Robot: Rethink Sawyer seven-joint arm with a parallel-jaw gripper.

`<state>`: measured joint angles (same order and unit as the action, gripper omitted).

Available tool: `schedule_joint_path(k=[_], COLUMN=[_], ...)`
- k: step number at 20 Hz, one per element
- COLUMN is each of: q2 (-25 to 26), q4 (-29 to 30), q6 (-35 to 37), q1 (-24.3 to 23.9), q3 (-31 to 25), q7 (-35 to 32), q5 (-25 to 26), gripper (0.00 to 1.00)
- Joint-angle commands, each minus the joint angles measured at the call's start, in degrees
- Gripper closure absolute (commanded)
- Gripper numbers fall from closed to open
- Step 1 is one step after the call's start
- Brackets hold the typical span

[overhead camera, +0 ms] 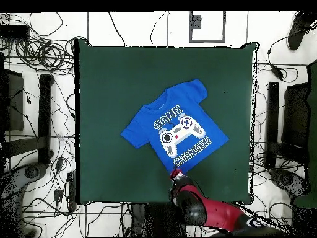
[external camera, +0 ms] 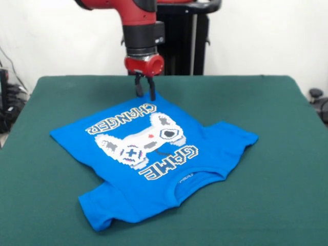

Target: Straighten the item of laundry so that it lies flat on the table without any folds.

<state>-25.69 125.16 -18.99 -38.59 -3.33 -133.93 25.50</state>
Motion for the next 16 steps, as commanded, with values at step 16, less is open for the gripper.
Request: schedule_joint_path(k=[16], q2=[-8.1], q4=[3.0], q6=[18.3], q1=[-2.9], q3=[-12.3], q7=[-3.7], q5=[-5.8], gripper=[0.0])
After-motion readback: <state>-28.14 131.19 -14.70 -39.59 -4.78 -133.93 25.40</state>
